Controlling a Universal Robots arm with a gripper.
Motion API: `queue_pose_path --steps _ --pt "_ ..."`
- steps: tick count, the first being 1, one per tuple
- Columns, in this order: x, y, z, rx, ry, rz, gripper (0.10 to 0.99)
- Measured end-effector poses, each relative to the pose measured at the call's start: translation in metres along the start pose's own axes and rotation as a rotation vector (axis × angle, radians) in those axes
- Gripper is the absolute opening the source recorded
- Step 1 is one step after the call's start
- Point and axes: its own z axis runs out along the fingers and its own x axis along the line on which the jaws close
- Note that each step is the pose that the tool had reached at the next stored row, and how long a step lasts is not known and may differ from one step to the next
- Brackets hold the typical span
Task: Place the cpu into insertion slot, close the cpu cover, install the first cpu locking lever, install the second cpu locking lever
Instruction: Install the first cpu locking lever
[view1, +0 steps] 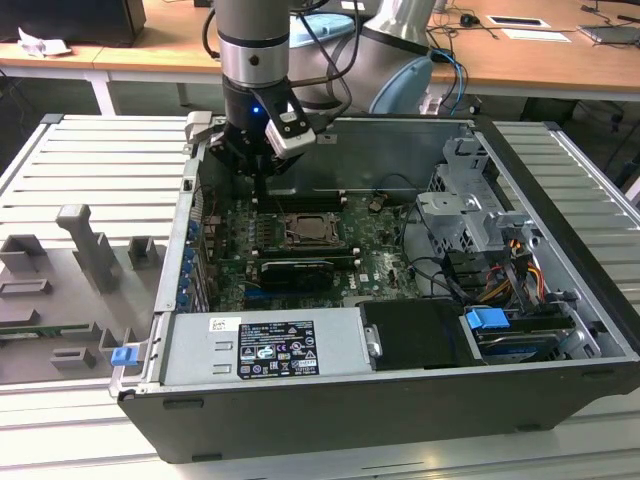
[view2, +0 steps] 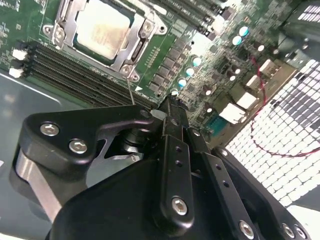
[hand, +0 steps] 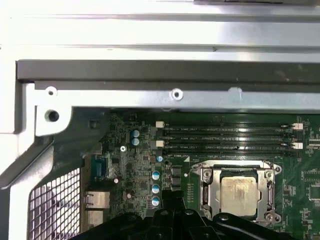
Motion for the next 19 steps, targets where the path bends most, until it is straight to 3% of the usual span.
queue_pose_path --steps 4,10,19 --pt "0.0003 0.0089 0.0027 0.000 0.0001 0.000 0.106" --pt "-0.0002 0.0151 0.0053 0.000 0.0000 -0.001 0.106" --pt "-0.0207 0.0151 0.0057 0.001 0.0001 0.000 0.106"
